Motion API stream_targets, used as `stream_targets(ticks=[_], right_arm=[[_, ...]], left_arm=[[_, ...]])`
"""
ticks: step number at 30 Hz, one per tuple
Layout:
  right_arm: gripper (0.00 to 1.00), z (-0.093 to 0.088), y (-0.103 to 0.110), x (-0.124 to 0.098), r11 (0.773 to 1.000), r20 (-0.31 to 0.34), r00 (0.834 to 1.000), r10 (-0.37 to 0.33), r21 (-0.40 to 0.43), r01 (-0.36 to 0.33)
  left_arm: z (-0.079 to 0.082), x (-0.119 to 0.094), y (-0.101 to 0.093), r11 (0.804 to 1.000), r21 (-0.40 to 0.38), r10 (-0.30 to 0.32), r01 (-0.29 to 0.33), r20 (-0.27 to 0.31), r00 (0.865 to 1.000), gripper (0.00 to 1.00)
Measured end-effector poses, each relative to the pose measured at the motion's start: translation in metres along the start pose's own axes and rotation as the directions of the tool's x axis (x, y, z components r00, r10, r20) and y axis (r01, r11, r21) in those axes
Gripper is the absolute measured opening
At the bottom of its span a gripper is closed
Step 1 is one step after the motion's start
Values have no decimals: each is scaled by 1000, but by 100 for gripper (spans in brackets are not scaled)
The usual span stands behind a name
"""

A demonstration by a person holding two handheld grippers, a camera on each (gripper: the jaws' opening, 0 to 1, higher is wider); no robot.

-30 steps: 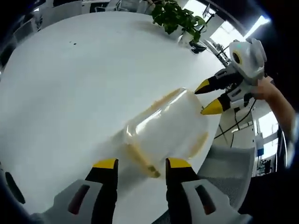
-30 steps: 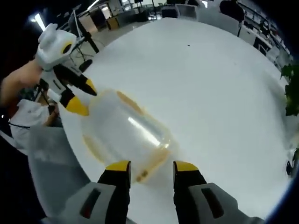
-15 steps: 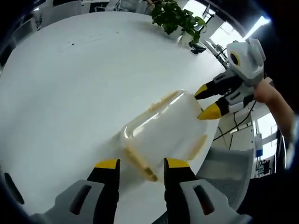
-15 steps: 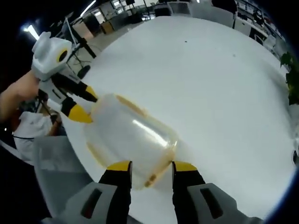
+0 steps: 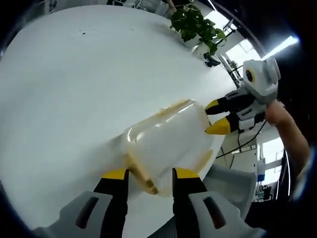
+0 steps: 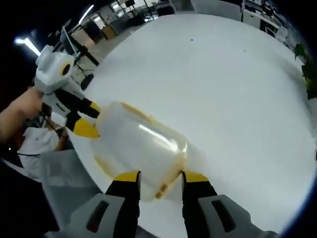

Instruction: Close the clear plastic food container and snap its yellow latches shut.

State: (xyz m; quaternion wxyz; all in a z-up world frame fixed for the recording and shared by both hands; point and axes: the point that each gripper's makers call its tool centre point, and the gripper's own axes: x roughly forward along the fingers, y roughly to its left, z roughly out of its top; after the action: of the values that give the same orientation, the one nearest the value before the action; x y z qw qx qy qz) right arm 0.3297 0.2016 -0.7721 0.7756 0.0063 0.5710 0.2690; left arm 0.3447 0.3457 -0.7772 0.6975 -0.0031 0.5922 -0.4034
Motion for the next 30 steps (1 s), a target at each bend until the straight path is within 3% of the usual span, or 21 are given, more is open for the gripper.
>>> stream_targets(ticks=[10,11,12,13,14,21,30], right_arm=[[29,0,1,2,999,-20,1000,24,26,-23],[29,0,1,2,999,-24,999,23,26,-22],[29,-2,2,2,999,-35,999,22,26,-21],[29,-1,3,3,999,-37,999,22,31,-20],[28,-2,2,3,999,-38,999,22,32,-20],[27,-4,2,4,985,1,995,98,142,-97],[26,-2,5,5,990,-37,998,59,134,-53]], left_arm=[[-1,2,-2,999,-36,-21,21,-5,1000,30],[-1,2,-5,999,-23,-48,48,-6,999,28],[-10,2,-1,998,-68,-20,17,-47,999,28],[-3,6,1,998,-56,-31,31,-4,1000,28],[-3,6,0,998,-63,-33,32,-8,999,28],[-3,9,-3,995,-91,-36,35,-11,999,28],[-1,10,-7,996,-86,-36,33,-28,999,27]])
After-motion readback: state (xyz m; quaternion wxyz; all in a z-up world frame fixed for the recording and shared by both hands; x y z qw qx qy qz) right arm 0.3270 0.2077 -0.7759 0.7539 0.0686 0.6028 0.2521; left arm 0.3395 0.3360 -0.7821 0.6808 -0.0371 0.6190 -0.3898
